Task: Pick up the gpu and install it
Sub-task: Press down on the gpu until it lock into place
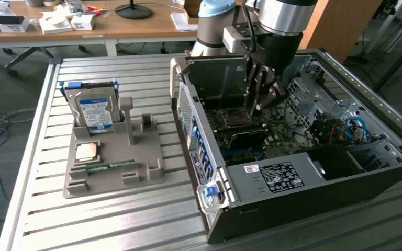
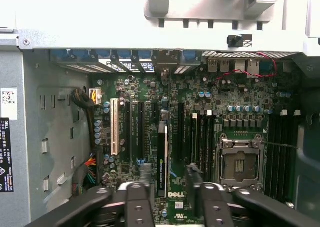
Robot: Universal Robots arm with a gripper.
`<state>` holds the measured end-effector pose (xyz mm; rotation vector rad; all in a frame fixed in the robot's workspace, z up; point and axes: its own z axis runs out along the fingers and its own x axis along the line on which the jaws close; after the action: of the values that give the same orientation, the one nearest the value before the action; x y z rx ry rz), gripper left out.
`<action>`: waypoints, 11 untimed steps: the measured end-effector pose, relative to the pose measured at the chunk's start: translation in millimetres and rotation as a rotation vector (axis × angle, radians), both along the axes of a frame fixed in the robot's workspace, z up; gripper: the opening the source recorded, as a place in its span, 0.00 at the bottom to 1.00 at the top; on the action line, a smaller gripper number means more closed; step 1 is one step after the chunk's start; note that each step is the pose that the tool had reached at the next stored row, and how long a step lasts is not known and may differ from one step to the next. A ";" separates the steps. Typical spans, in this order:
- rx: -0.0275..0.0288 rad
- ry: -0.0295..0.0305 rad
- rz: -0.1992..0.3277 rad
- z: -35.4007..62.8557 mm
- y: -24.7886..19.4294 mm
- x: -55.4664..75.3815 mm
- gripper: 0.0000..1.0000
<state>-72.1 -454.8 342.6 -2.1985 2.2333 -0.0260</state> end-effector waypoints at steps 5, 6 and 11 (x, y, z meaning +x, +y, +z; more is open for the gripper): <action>0.0000 0.0001 0.000 0.0 0.0 0.0 0.21; 0.0000 0.0000 0.000 0.0 0.0 0.0 0.16; 0.0000 0.0000 0.000 0.0 0.0 0.0 0.11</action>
<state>-72.1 -454.8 342.5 -2.1986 2.2332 -0.0260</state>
